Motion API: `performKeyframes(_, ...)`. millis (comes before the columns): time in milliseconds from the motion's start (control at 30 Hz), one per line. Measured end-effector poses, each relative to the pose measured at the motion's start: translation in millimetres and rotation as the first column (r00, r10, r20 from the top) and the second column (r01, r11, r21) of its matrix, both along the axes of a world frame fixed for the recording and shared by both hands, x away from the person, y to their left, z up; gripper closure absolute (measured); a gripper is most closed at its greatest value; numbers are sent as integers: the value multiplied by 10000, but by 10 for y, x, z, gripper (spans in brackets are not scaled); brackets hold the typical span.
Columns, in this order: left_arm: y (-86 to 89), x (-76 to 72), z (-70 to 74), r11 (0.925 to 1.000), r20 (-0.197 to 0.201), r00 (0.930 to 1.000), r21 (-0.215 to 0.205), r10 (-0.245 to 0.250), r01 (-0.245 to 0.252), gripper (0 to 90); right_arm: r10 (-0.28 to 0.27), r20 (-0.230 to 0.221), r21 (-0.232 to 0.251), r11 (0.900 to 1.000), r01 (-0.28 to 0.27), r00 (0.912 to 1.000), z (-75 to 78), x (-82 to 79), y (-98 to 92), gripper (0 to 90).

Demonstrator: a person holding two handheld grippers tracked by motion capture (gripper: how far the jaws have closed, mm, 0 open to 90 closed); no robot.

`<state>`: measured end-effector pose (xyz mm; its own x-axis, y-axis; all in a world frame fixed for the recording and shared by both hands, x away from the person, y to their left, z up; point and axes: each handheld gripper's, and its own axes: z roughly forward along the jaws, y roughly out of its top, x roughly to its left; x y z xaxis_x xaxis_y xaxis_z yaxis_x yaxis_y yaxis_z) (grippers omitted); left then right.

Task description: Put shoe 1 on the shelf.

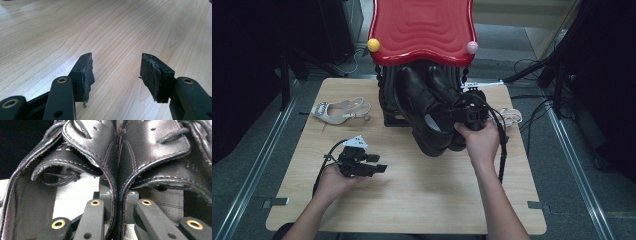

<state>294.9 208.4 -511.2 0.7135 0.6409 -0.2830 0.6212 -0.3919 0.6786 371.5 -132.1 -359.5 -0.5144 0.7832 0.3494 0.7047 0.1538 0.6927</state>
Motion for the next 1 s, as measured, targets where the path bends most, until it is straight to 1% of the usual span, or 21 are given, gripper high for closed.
performKeyframes(33, -2, 1, -2, 10000, -14, 10000, -14, 0, 0, 439, -258, 58, 132, 9996, 257, 9996, -28, 48, 47, 830)
performKeyframes(67, -2, 6, -5, 10000, -23, 10000, 4, -13, 13, 439, -375, 92, 142, 9992, 374, 9993, -38, 74, 82, 830)
performKeyframes(133, -3, 8, -5, 10000, -32, 10000, 14, -30, 30, 439, -670, 313, -82, 9977, 672, 9973, -57, 131, 185, 830)
performKeyframes(233, 0, 2, 2, 10000, -18, 10000, -27, -33, 33, 439, -1108, 638, -551, 9919, 1144, 9918, -71, 195, 342, 830)
performKeyframes(267, 2, 2, 4, 10000, -11, 10000, -20, -32, 32, 439, -1239, 637, -587, 9901, 1277, 9902, -77, 218, 379, 830)
performKeyframes(300, 4, 3, 3, 10000, 2, 10000, -57, -33, 33, 439, -1373, 593, -549, 9886, 1406, 9888, -85, 241, 406, 830)
performKeyframes(367, 5, 3, 4, 10000, 2, 10000, -66, -36, 36, 440, -1573, 530, -275, 9869, 1589, 9861, -110, 289, 437, 830)
performKeyframes(400, 7, 3, 7, 10000, 51, 10000, -25, -51, 51, 440, -1626, 588, -264, 9861, 1643, 9849, -112, 306, 459, 830)
performKeyframes(467, 4, 5, 7, 10000, 37, 10000, -65, -50, 50, 440, -1826, 727, -337, 9821, 1854, 9805, -94, 344, 499, 830)
performKeyframes(500, 3, 6, 8, 10000, 45, 10000, -62, -49, 49, 440, -1944, 727, -345, 9797, 1973, 9782, -89, 371, 513, 830)
performKeyframes(567, 2, 6, 9, 10000, 51, 10000, -66, -65, 65, 441, -2175, 915, -473, 9738, 2224, 9718, -85, 413, 553, 830)
performKeyframes(600, 1, 4, 10, 10000, 50, 10000, -68, -64, 64, 441, -2357, 1004, -505, 9691, 2416, 9666, -90, 441, 574, 830)
performKeyframes(633, 2, 5, 10, 9999, 56, 10000, -71, -70, 70, 441, -2401, 1119, -553, 9674, 2473, 9643, -103, 464, 591, 829)
performKeyframes(733, 1, 8, 9, 9999, 41, 10000, -65, -84, 84, 441, -2598, 1162, -548, 9620, 2673, 9587, -146, 505, 652, 828)
performKeyframes(867, -5, 4, 14, 9998, 46, 9999, -89, -160, 160, 442, -2826, 1310, -835, 9519, 2947, 9502, -188, 520, 763, 825)
performKeyframes(1000, -12, 3, 13, 9998, 37, 9998, -106, -179, 180, 442, -3014, 1217, -647, 9484, 3105, 9457, -223, 534, 815, 816)
